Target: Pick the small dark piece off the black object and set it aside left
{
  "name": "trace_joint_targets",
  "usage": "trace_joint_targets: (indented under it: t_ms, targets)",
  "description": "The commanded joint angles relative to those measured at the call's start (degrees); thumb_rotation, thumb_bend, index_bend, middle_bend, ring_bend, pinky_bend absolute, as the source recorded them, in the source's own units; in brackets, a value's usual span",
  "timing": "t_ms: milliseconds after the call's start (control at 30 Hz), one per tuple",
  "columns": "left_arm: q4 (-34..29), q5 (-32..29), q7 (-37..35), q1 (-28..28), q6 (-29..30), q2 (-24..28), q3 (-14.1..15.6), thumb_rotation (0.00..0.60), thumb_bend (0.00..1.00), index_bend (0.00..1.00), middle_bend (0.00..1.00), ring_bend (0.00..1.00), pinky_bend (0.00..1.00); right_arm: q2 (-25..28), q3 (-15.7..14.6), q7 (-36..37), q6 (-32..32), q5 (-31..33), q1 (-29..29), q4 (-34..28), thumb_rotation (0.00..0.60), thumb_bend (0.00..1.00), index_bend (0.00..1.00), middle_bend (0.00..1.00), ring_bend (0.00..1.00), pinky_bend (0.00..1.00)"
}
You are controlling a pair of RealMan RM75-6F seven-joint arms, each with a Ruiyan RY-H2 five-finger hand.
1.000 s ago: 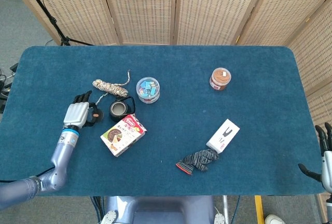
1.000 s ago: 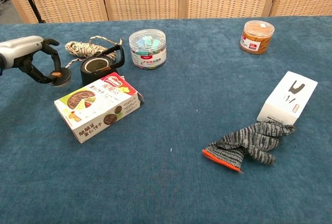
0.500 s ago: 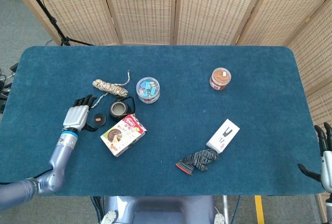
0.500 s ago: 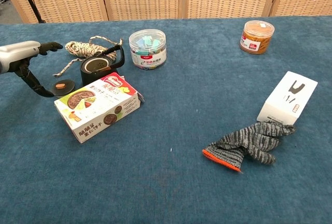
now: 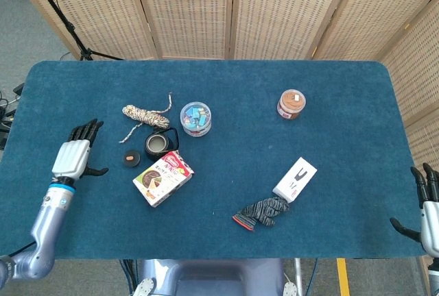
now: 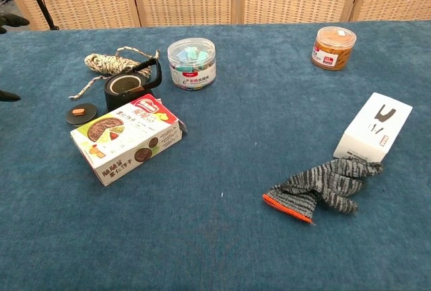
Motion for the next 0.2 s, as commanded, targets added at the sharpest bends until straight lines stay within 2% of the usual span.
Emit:
trace_joint_targets:
  t_ms: [33, 200]
  targets:
    - [0.4, 8.3, -7.3, 6.3, 8.0, 3.4, 3.1, 0.600, 0.10, 0.00, 0.00, 0.00, 0.00, 0.1, -0.4, 0.3, 0.7, -1.1, -0.4, -0.1, 0.600, 0.00, 0.00, 0.00, 0.00, 0.00]
    - [3.1, 13.1, -9.4, 10.9, 15.1, 3.7, 5.0, 0.600, 0.10, 0.00, 0.00, 0.00, 0.00, 0.3, -0.7, 0.6, 1.1, -1.6, -0.8, -0.2, 0.600, 0.00, 0.00, 0.00, 0.00, 0.00]
